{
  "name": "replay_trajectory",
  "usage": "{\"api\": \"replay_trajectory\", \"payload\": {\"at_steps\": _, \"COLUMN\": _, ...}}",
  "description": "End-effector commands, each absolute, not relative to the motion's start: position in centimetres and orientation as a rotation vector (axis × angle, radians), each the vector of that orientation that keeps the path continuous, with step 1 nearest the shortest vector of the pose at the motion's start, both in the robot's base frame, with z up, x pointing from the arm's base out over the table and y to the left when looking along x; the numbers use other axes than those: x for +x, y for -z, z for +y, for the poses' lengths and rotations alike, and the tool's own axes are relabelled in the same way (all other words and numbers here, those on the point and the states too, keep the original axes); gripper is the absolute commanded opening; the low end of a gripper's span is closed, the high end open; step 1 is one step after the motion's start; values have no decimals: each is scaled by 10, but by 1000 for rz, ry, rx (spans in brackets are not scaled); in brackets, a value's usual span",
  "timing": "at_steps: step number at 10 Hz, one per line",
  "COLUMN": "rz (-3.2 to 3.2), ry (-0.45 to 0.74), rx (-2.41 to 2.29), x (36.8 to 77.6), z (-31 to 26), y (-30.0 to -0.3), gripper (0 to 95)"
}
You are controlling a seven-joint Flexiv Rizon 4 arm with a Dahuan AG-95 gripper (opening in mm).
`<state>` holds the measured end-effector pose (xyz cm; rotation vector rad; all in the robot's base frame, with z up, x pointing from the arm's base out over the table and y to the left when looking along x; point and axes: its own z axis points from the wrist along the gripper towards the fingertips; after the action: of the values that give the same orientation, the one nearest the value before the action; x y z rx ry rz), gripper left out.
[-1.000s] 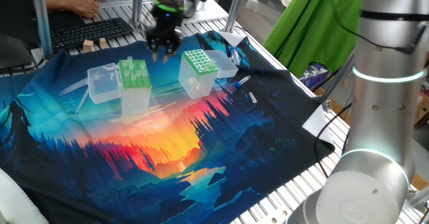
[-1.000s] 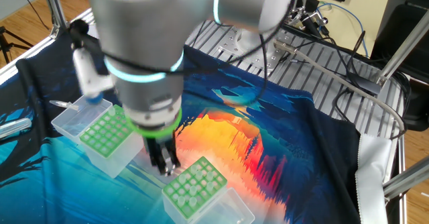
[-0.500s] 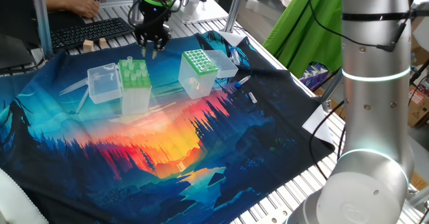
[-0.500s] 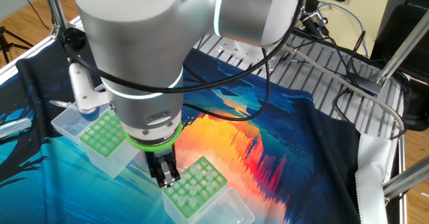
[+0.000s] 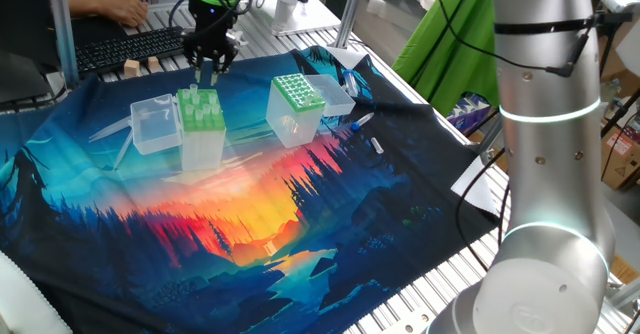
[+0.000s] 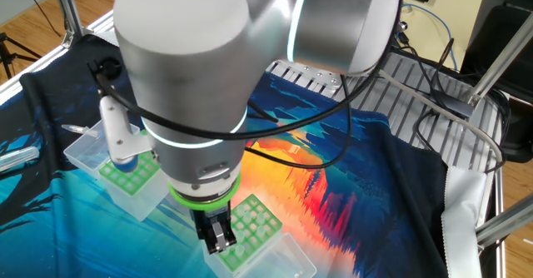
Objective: Transfer all large pipette tips from one holder to another
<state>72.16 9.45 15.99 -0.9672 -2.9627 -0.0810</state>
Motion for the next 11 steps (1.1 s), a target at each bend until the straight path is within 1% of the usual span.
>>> {"api": "replay_trajectory", "payload": {"at_steps": 1, "rz": -2964, "ry": 81, "rx": -977, "x": 724, "z": 97, "y": -158, "gripper": 190}}
{"api": "replay_trajectory", "payload": {"at_steps": 7, "rz": -2940, "ry": 141, "rx": -1046, "x": 725, "z": 108, "y": -157, "gripper": 190}}
{"api": "replay_trajectory", "payload": {"at_steps": 11, "rz": -2947, "ry": 134, "rx": -1060, "x": 724, "z": 118, "y": -153, "gripper": 190}}
